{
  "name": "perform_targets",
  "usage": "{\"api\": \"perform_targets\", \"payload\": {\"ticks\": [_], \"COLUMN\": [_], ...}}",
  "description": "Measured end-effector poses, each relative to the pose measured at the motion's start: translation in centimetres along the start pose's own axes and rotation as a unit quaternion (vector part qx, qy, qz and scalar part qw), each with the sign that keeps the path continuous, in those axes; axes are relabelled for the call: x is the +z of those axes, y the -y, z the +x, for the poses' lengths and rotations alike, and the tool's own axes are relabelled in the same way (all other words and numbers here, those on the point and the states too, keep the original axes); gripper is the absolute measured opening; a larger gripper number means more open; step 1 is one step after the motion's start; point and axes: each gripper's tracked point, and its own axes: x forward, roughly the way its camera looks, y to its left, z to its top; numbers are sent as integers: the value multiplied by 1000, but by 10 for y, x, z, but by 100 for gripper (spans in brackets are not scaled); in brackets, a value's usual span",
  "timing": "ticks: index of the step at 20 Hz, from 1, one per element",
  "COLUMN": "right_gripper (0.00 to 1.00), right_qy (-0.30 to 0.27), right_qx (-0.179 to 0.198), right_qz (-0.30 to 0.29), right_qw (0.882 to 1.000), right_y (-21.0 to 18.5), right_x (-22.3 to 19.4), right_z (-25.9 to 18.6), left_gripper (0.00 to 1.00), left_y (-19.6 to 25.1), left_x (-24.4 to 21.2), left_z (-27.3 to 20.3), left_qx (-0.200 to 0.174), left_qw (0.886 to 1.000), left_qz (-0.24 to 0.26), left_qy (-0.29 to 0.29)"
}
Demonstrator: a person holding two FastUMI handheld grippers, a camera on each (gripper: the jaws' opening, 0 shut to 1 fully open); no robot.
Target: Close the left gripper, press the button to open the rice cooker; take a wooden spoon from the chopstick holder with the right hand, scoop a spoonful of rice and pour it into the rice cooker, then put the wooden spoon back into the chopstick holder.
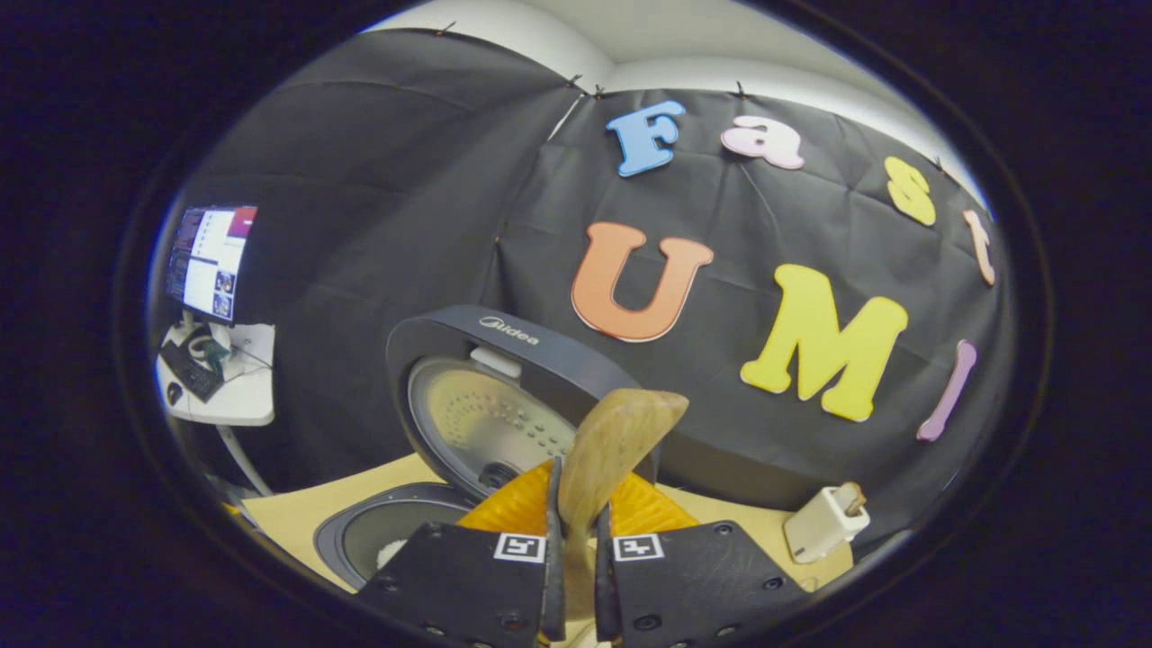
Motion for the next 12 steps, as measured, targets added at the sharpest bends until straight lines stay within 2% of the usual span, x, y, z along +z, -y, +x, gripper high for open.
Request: {"api": "perform_targets", "payload": {"ticks": [3, 6, 12], "right_gripper": [13, 12, 13], "right_qy": [32, 46, 43], "right_qx": [0, -6, -19], "right_qz": [-42, -52, -28], "right_qw": [999, 998, 999], "right_y": [-4, -2, 32], "right_x": [16, 22, 16], "right_z": [-13, -26, -45], "left_gripper": [97, 97, 97], "left_y": [1, 3, 23], "left_x": [-4, -3, 11], "left_z": [2, 3, -1], "left_qx": [6, 5, -10], "left_qw": [1000, 1000, 1000], "left_qz": [13, 15, 14], "left_qy": [-8, -5, 16]}}
